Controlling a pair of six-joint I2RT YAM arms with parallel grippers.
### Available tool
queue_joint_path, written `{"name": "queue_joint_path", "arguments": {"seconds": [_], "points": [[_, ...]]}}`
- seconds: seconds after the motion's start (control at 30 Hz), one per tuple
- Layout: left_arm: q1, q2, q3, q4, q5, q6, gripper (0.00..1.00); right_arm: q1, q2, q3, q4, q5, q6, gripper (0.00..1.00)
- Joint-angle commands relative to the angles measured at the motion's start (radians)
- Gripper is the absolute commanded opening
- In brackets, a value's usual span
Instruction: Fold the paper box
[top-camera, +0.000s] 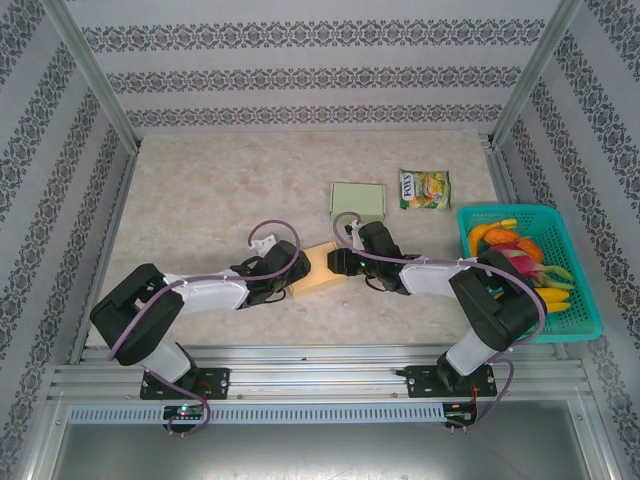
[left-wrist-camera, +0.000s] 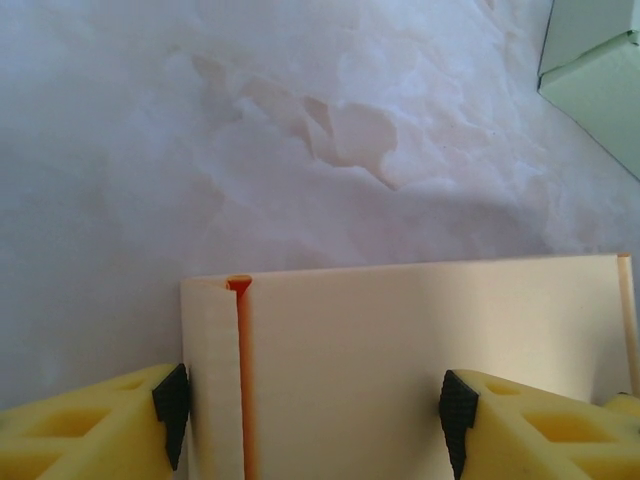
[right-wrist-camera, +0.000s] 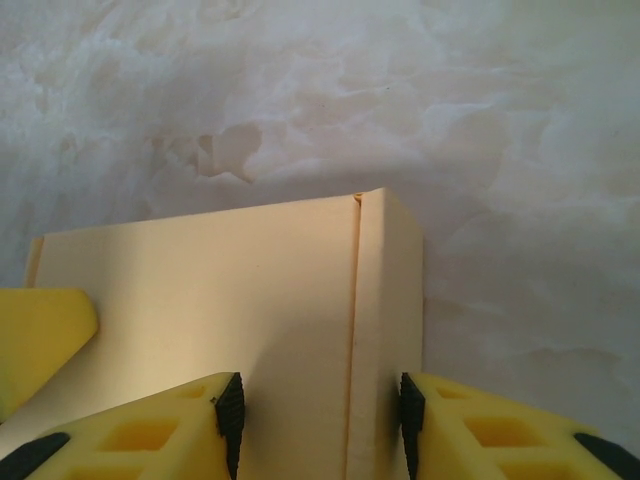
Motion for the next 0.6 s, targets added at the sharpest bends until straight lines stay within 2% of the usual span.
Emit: {"name": "queue_joint_path", "arguments": {"seconds": [0.0, 0.1, 0.3, 0.57], "points": [[0.035, 0.018, 0.077, -0.037, 0.027, 0.111, 0.69, 0.031, 0.011, -0.01, 0.068, -0.013, 0.035, 0.45], [0.072, 0.041, 0.093, -0.013, 0.091, 0.152, 0.68, 0.041, 0.021, -0.005, 0.107, -0.002, 0.053, 0.44], [0.155, 0.093, 0.161, -0.01, 0.145, 0.225, 0.68, 0.044, 0.043, 0.045, 0.158, 0.056, 0.073, 0.44], [0.238, 0.162, 0.288, -0.049, 0.153, 0.313, 0.68, 0.044, 0.15, 0.205, 0.192, 0.08, 0.083, 0.44]]}}
